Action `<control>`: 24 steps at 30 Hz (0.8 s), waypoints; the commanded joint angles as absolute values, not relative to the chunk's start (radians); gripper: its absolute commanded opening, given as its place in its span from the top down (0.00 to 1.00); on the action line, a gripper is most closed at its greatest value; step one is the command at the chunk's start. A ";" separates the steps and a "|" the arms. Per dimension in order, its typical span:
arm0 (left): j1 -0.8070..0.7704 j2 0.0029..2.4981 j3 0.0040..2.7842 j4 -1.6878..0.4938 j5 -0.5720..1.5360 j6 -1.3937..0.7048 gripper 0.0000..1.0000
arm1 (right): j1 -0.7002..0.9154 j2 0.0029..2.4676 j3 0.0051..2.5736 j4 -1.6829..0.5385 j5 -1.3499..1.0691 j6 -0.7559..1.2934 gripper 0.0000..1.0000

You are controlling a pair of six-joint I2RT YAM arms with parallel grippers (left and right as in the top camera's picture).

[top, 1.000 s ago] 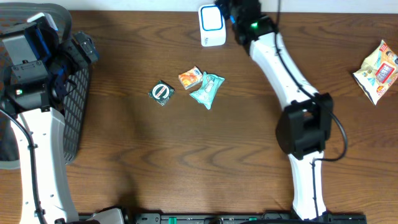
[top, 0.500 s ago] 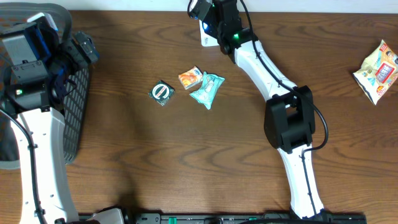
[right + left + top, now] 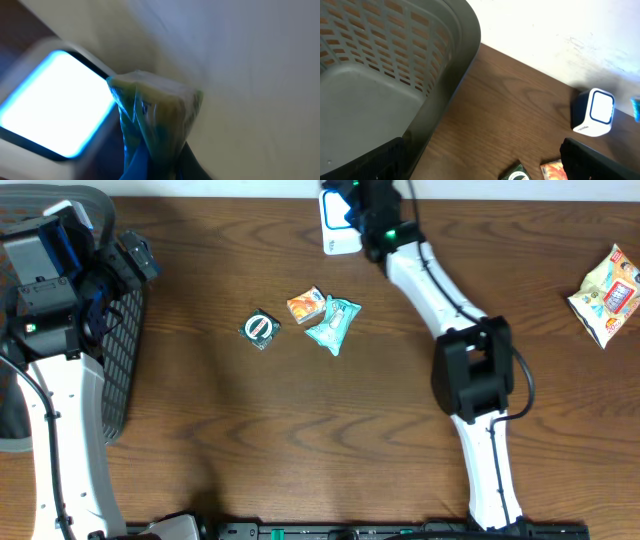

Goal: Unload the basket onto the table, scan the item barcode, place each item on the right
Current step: 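Carry the tissue pack to the right edge and drop it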

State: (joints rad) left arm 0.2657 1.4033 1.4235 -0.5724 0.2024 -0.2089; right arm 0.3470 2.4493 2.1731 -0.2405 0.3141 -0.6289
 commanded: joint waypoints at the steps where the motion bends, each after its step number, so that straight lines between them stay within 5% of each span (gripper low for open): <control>1: 0.279 1.420 1.429 -0.591 0.134 -0.211 0.02 | 0.242 2.337 2.192 -0.296 0.379 -0.392 0.99; 15: 0.279 1.420 1.429 -0.591 0.134 -0.211 0.02 | -0.174 2.244 2.191 -0.807 0.375 -0.179 0.98; 24: 0.279 1.420 1.429 -0.591 0.134 -0.211 0.02 | -0.412 2.244 2.190 -0.965 0.374 0.270 0.98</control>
